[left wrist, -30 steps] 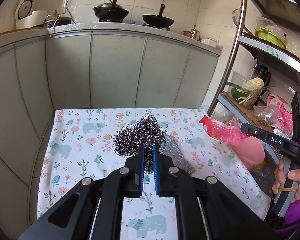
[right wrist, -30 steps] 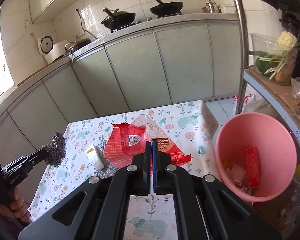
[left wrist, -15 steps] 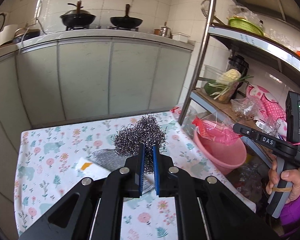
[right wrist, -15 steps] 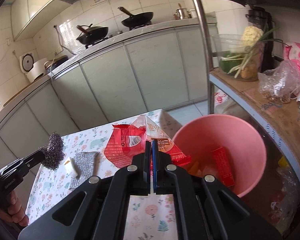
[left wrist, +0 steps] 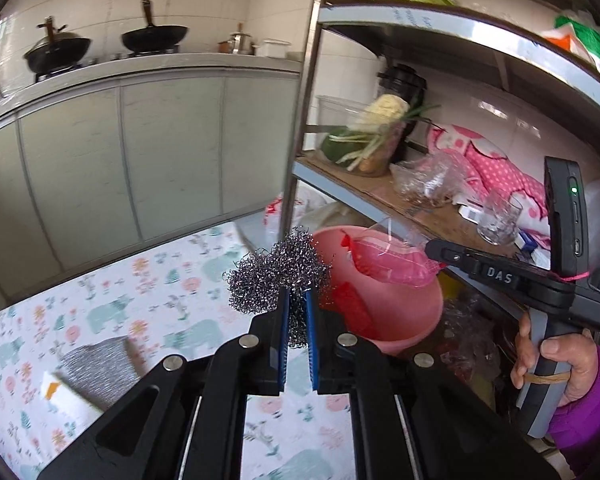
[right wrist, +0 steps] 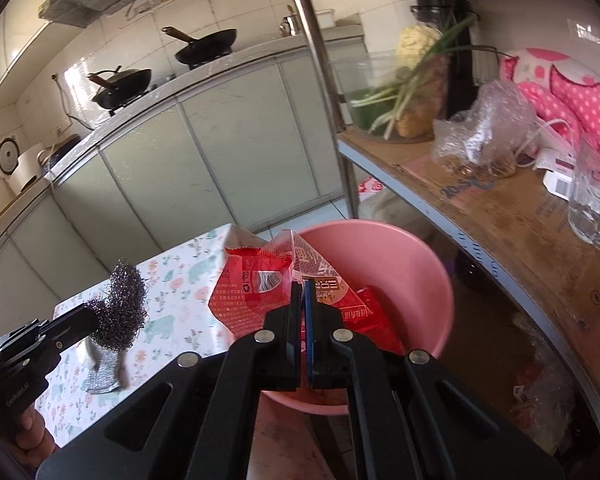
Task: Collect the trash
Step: 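Carry the steel wool and red snack bag over the pink bucket, then open both grippers to drop the steel wool and bag into the bucket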
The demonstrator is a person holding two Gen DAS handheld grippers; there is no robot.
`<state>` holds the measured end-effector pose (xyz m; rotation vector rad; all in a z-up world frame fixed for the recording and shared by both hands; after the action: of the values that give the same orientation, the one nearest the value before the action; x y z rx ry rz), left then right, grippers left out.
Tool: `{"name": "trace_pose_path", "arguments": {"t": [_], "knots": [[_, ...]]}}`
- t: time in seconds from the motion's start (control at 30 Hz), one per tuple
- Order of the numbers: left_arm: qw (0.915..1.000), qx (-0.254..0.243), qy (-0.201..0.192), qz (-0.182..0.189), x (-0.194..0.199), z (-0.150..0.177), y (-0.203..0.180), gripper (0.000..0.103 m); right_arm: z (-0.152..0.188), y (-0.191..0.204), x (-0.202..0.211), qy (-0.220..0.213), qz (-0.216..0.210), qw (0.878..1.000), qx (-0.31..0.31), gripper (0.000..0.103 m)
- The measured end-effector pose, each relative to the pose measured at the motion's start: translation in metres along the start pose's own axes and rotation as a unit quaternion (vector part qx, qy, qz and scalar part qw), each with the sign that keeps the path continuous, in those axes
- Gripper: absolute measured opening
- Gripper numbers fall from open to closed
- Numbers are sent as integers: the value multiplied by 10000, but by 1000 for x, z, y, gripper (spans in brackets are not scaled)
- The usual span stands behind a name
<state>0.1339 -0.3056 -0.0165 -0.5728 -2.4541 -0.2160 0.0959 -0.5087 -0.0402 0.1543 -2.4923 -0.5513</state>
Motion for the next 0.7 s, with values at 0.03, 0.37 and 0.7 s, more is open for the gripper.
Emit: {"name": "trace_pose_path", "arguments": {"t": [0.03, 0.37, 0.7], "knots": [[10000, -62, 11, 70, -4, -1, -8, 7, 1, -5, -1, 16, 40, 10000, -36, 2], [9968, -179, 535, 573, -61, 6, -62, 7, 14, -43, -16, 196, 311, 9990, -248, 2], [9950, -242, 746, 610, -90, 12, -81, 11, 21, -59, -28, 327, 334, 9980, -418, 2]]}}
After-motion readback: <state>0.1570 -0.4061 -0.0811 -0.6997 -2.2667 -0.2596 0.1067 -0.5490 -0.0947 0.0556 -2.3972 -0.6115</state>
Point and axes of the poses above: each gripper's, at about its wrist camera, not at the fingertips, and x roughly against the way its jaws point, y to its left, z to its underside, the point moved 7 cm from there along -x, roughly the way its jaws point, and after that the axes turned 14 degrees about -z, right-handed, at the moved point
